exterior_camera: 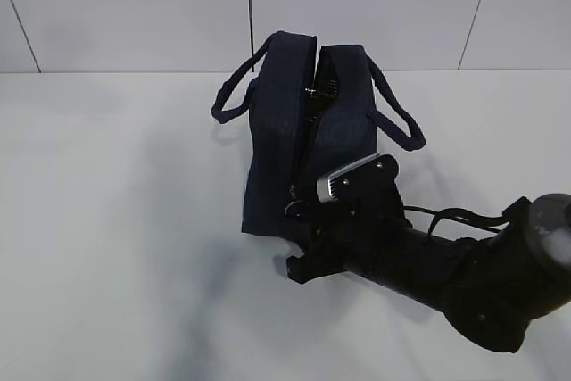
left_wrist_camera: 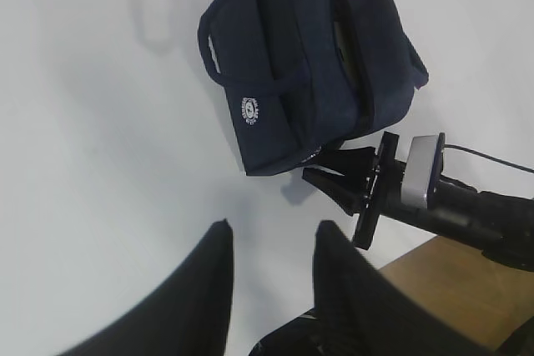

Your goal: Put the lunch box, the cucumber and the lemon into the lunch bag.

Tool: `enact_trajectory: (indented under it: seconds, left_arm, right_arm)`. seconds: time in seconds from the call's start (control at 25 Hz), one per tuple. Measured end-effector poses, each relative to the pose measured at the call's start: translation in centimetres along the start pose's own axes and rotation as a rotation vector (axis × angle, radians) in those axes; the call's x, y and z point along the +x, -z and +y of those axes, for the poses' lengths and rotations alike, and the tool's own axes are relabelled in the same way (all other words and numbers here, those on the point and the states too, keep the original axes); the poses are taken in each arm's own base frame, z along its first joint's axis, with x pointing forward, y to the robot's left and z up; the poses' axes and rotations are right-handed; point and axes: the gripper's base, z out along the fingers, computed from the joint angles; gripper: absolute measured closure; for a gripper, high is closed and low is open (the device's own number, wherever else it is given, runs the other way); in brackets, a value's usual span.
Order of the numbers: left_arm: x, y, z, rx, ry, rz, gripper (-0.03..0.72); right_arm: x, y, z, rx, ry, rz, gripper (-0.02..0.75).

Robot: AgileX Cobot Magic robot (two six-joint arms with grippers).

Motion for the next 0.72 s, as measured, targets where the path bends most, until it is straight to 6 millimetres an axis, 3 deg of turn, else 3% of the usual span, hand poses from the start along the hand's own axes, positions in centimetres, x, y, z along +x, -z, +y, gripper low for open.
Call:
enact_trajectory:
  seconds: [0.28,0.44,0.72]
  left_arm:
    - [0.0,0.0,0.0,0.0,0.0,0.0,0.453]
    - [0.0,0.0,0.0,0.0,0.0,0.0,0.453]
    - [0.0,0.0,0.0,0.0,0.0,0.0,0.453]
  right_arm:
    - [0.3,0.8,1.3,-0.13,0.104,0.028,0.503]
    - [-0.2,1.9,1.2,-0.11,0.089,0.017,0.503]
    - [-0.3,2.0,0.4,-0.014,0.044,0.003,0.503]
